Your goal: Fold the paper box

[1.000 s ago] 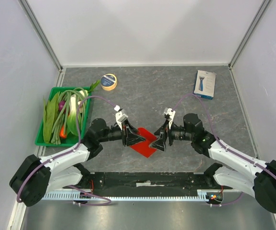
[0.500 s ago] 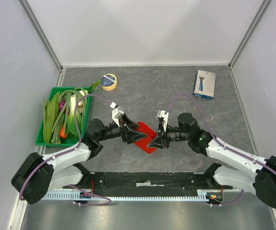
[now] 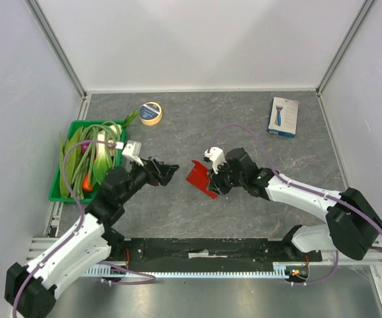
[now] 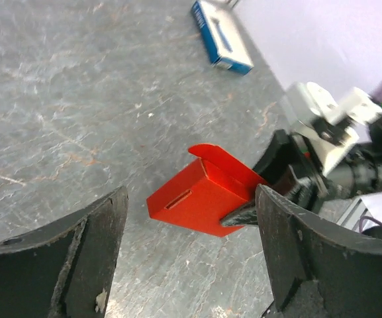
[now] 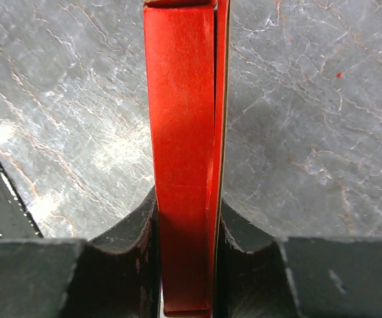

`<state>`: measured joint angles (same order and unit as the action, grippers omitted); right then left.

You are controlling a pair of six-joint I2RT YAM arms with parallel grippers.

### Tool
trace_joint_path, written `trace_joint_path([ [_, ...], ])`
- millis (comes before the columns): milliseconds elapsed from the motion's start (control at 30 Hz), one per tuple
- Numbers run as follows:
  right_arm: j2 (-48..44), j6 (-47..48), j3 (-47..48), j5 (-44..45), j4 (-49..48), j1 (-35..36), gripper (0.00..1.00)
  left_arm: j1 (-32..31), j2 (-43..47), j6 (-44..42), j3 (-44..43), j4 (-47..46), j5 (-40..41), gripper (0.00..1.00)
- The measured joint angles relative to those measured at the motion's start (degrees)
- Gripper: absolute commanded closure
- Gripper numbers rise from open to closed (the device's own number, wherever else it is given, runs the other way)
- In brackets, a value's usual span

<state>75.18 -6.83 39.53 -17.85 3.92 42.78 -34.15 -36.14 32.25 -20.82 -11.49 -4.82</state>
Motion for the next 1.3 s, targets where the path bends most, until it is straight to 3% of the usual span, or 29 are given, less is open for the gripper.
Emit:
trace_joint_path([
  [167,2.4,3.7,5.0,4.8,5.5,2.4,0.76,4.9,-15.7,-0.6,-9.3,4.8,-6.7,0.30],
  [300,3.4,5.7,7.6,7.5,8.9,3.8,0.74,5.1,-24.9,-4.7,-11.9,5.0,-12.5,0.30],
  [600,7.7,8.5,7.7,8.7,11.5,5.0,0.71,5.2,-28.5,-12.6,-1.7,-16.6,-22.2,0.27],
  [667,9.1,9.1,7.7,8.5,11.8,5.1,0.71,5.4,-31.5,-14.8,-1.8,-19.6,-25.2,0.35],
  [933,10.0,10.3,7.9,7.6,12.0,5.4,0.72,9.8,-41.4,-19.4,-6.3,-23.3,-36.8,0.45],
  [967,10.0,10.4,7.9,7.6,12.0,5.4,0.73,9.9,-41.7,-19.9,-6.5,-23.3,-37.6,0.51],
  [1300,10.2,10.6,8.1,7.3,12.1,5.5,0.74,9.9,-46.0,-24.0,-9.3,-22.2,-43.8,0.65],
])
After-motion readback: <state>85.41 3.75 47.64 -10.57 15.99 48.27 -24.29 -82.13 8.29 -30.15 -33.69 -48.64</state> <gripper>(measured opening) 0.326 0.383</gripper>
